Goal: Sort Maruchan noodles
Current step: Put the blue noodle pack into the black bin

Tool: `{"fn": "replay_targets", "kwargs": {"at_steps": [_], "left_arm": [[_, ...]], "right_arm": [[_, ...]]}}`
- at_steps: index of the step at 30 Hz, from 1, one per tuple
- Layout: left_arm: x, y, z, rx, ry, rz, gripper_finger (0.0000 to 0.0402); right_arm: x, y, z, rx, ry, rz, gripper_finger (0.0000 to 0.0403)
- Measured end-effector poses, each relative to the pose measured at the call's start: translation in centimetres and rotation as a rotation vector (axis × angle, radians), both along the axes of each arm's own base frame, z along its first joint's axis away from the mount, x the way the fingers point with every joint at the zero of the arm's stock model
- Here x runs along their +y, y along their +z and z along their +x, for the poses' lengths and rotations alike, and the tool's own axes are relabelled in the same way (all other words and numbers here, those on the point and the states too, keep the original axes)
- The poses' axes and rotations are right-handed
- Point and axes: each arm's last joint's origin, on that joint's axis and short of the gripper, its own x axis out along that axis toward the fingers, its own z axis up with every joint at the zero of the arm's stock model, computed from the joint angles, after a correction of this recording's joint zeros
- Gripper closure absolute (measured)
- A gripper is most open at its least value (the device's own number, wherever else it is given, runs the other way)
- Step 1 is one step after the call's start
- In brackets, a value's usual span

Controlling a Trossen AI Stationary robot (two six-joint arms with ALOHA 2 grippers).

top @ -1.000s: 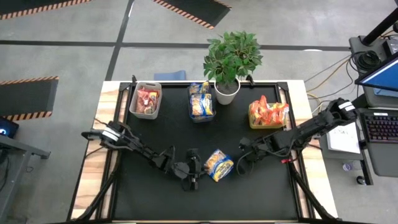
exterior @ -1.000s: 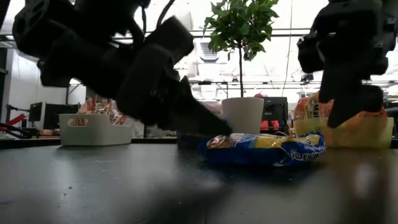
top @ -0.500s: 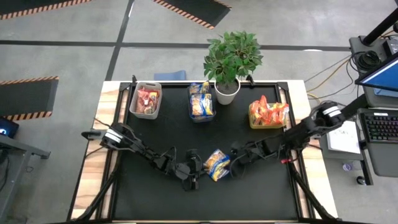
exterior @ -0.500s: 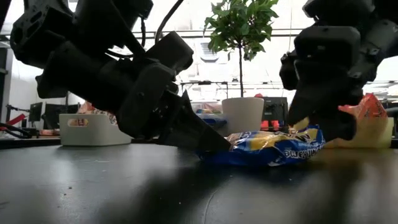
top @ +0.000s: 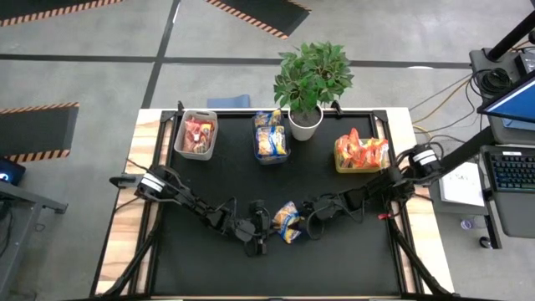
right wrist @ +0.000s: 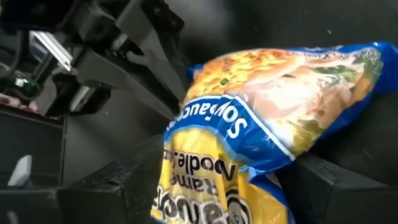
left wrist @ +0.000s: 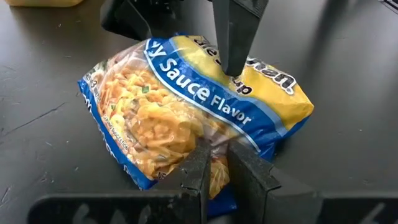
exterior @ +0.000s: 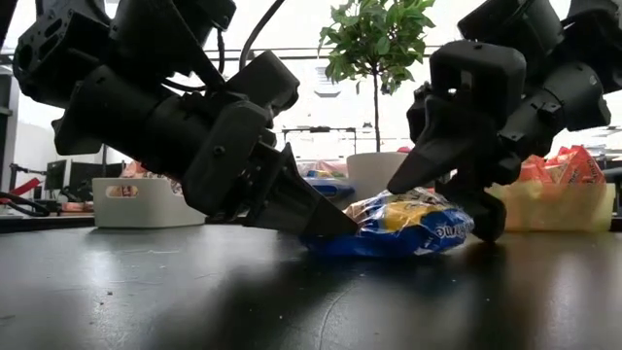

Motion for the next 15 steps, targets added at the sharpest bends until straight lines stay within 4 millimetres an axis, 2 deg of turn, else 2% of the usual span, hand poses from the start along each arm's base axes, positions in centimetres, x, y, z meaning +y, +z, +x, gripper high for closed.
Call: {"fn": "replay_targets", "kwargs": {"at_steps": [6,15], "left_arm": [[0.02,0.0,0.0,-0.001,0.006,-0.01,0.0361],[-0.07,0.14,0.25,-0.006,0.008,-0.011,0.0361]], "right_arm": [[-0.08,-0.86,0.32,-0.014,-0.01,-0.015,0.0192],[-0.07,-0.26,0.31,-0.041,0.016,-0.042,0.027]]}}
